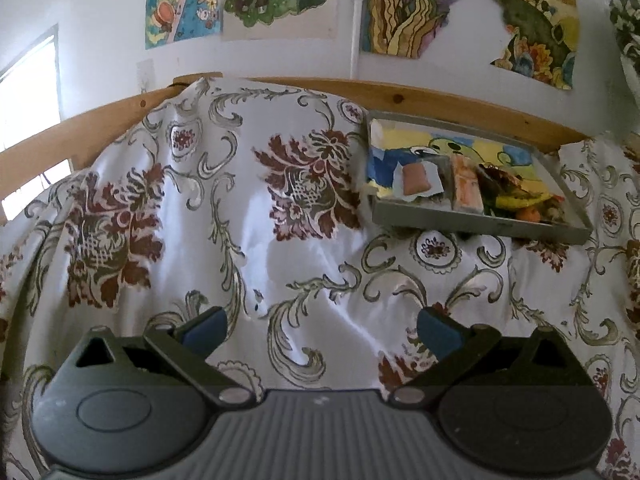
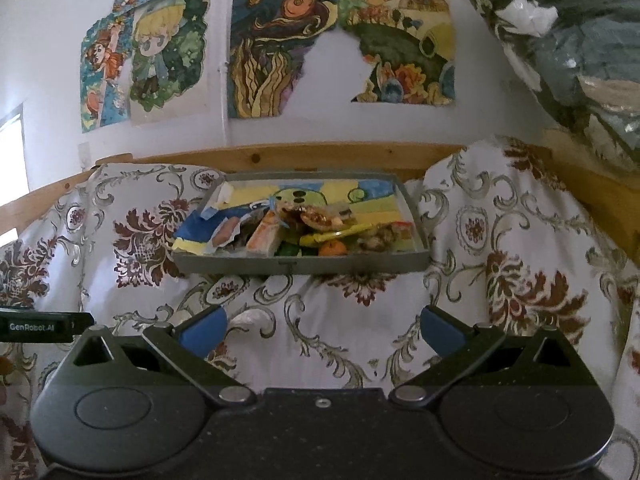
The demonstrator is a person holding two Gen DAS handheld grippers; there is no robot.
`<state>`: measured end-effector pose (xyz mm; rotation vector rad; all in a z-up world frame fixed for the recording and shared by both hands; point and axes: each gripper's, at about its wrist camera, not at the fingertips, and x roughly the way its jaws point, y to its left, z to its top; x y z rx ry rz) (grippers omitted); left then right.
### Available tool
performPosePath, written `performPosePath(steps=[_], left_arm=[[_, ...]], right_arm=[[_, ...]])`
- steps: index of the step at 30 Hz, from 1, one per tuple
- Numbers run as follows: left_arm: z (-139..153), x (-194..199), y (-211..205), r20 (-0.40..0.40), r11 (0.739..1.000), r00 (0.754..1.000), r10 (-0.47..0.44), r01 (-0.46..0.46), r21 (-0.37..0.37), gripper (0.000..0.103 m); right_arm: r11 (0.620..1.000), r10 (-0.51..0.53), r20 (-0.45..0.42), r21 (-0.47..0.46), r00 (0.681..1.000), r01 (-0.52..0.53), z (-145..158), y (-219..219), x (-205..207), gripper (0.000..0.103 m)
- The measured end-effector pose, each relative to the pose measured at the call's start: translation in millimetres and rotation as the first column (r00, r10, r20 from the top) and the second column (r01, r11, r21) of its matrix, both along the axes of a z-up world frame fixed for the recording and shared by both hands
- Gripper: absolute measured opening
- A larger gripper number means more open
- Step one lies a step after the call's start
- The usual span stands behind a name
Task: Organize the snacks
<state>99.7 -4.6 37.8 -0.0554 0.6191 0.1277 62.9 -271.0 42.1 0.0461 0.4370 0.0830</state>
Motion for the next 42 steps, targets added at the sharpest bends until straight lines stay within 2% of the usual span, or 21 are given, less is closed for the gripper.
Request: performPosePath(steps=[11,23,42], left_arm=[[-14,-14,2,-0.014,0.999,0.999,-0.043,0.043,0.008,0.103],[-18,-22,-6,0.035,0.992,0.993,-0.114,0.112,0.062,0.103],[-21,-22,2,0.037,0.995,0.994,-0.098,0.097,0.039,0.103]], right_arm=[[1.000,-0.015,-0.054,-0.022,0.998,0.014,-21,9,-11,0.102],[1.000,-0.006,-0.070,-0.029,0.998,0.004,-26,19,-9,0.102],[0.999,-0.016,-0.094,-0.041,0.995,0.013,-32,19,-2,0.102]])
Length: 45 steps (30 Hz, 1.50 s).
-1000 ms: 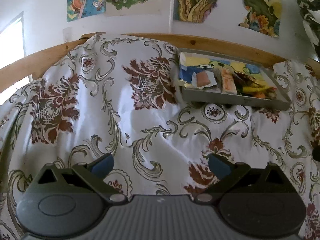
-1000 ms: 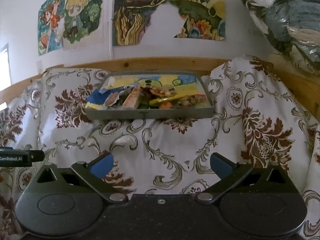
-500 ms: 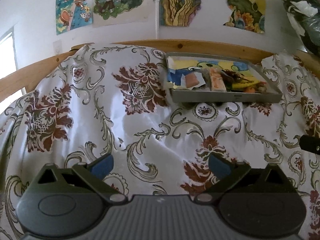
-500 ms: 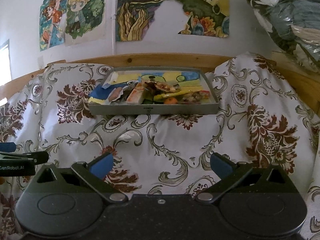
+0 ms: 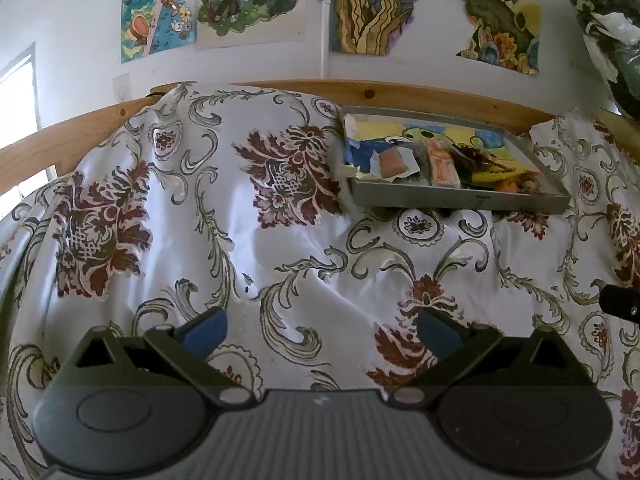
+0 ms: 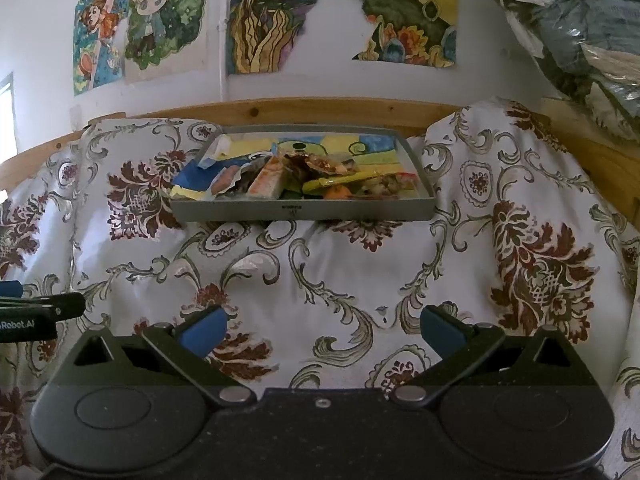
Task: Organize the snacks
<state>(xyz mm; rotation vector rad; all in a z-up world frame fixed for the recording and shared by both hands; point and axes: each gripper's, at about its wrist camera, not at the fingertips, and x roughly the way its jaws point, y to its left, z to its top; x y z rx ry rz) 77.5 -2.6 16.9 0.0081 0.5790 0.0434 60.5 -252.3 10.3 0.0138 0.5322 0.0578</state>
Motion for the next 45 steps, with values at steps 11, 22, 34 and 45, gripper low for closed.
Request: performPosePath(steps=[11,22,34,45], left_arm=[[0.0,-0.9,-0.4,0.003,1.000,1.000,-0.001,0.001,0.003,0.103],[-0.8,-1.2,0.6,-0.002,1.000,1.000,0.001,-0.001,0.000,0.103],[-0.8,-0.8,0.9,-0.002,1.000,1.000,0.000,0.000,0.000,0.103],[2.6,-3.8,2.2,0.011,0.999,0.998,0.054,-0.054,-0.005,0.103]], right_arm=[[1.000,0.003,-0.006,-0.005,1.000,-0.003,-2.0,2.2,0.8,0.102],[1.000,0.004,-0.007,-0.005,1.000,-0.004,-1.8,2.4,0.8,0.102],[1.000,0.002,-0.013,-0.008,1.000,-0.002,-5.3,1.5,0.6,0.102],[1.000,-0.001,-0.013,-0.009,1.000,0.001,-6.1,0.7,-0.2,0.102]])
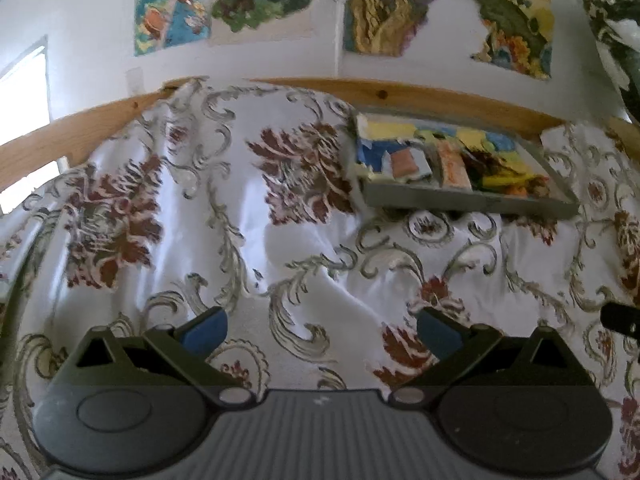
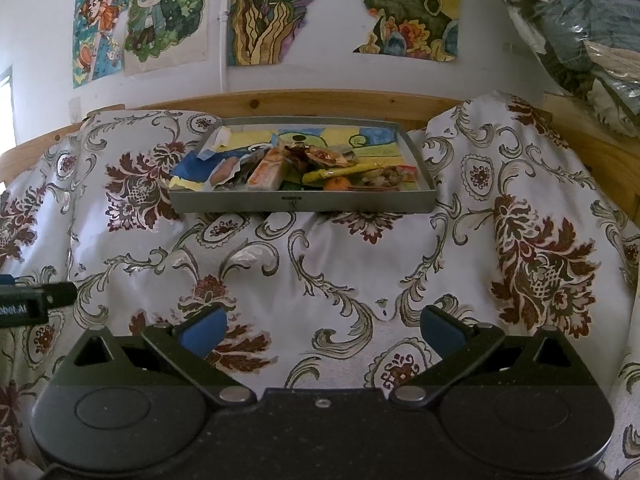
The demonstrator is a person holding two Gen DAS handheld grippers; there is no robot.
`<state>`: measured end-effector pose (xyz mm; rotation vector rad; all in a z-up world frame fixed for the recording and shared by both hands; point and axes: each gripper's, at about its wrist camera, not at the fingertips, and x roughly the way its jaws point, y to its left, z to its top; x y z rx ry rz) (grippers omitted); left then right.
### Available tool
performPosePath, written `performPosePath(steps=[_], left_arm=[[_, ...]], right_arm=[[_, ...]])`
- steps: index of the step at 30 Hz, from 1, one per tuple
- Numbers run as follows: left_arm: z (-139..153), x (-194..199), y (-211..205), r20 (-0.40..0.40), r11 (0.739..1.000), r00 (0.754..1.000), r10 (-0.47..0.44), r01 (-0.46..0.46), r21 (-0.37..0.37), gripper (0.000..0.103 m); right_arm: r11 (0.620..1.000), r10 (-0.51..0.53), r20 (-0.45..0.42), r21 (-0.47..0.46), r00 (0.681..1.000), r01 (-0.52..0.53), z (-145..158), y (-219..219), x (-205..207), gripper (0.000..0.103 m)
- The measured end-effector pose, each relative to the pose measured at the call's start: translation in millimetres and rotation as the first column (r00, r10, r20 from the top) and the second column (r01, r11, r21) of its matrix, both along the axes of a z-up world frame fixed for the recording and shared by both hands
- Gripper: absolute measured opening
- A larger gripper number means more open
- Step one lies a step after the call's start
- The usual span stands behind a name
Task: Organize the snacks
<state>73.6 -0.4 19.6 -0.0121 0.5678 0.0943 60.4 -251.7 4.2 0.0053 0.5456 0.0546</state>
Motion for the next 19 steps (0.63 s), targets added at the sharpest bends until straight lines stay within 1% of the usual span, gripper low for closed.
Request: performPosePath(steps=[3,12,19], left_arm=[[2.6,-1.1,-1.2,0.016,1.000,1.000,0.010,-0.010,0.022,0.103],[1.9,0.1,-3.6,0.005,1.000,1.000,-0.007,0.007,0.020,0.103],[0.8,0.6,-4.0,-0.006,1.000,1.000,0.002,-0.002,0.017,0.103]], right_arm=[[1.000,0.001,-0.001,0.000,1.000,-0.001,0.6,0.9,0.3,0.102],[1.000,0.009,-0.008,-0.008,1.000,-0.009,-0.6,2.2,-1.2,0.102],[1.000,0.007,-0.012,-0.007,1.000,-0.007,-0.8,2.6,-1.3,0.102]])
